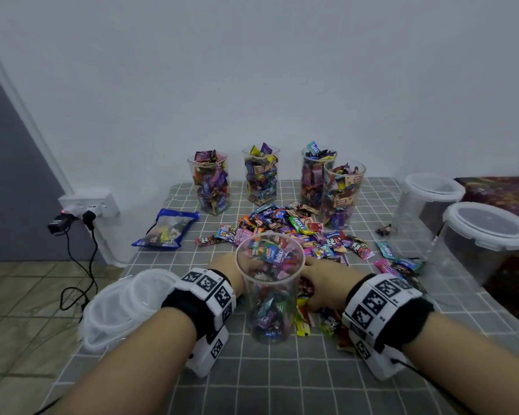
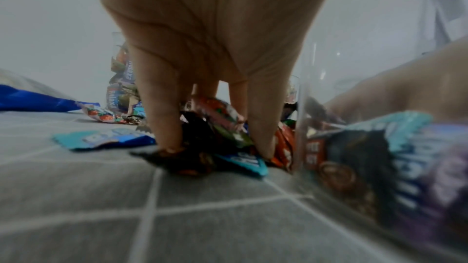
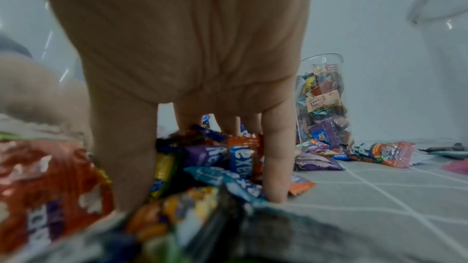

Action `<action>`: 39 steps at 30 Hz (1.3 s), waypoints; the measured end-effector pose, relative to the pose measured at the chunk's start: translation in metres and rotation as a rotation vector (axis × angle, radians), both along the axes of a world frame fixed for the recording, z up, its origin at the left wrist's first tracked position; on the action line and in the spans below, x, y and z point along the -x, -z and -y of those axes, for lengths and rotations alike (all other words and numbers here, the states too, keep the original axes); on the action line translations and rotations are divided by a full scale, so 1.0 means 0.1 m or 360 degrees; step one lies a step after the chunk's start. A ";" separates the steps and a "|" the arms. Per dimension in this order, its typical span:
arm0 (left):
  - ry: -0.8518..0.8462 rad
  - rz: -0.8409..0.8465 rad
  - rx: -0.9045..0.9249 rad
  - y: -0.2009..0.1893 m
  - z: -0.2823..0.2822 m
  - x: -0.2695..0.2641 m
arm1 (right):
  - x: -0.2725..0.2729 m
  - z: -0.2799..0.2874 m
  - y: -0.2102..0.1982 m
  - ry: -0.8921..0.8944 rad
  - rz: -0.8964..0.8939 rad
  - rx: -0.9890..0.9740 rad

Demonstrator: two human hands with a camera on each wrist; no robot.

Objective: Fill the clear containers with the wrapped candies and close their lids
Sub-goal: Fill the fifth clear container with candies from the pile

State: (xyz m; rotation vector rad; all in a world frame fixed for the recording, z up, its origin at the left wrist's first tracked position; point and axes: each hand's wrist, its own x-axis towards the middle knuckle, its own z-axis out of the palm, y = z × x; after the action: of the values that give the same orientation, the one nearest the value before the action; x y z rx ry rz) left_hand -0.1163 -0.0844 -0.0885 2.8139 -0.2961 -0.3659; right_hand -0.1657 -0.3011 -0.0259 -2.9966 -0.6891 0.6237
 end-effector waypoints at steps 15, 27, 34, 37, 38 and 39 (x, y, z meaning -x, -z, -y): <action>-0.0044 0.0155 -0.0182 -0.45 0.08 0.36 | 0.04 -0.01 -0.06 0.0070 0.0219 -0.0135; -0.0202 0.0424 -0.0111 -0.55 0.06 0.47 | 0.19 0.13 -0.29 0.0265 0.0406 -0.0495; -0.0298 0.0621 0.0100 -0.67 0.03 0.57 | 0.23 0.14 -0.61 0.0363 0.0541 -0.0764; -0.0314 0.0651 0.0142 -0.70 0.02 0.60 | 0.31 0.08 -0.84 0.0221 0.0819 -0.0866; -0.0313 0.0656 0.0137 -0.71 0.02 0.61 | 0.35 0.05 -0.91 0.0147 0.0915 -0.0904; -0.0315 0.0662 0.0137 -0.71 0.02 0.61 | 0.38 0.00 -0.97 0.0076 0.0988 -0.0964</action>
State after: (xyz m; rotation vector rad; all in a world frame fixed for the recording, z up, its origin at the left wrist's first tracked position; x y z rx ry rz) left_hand -0.1775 -0.0865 -0.0174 2.7790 -0.1115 0.2729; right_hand -0.2041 -0.3015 0.0711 -2.5734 -0.6529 -0.4734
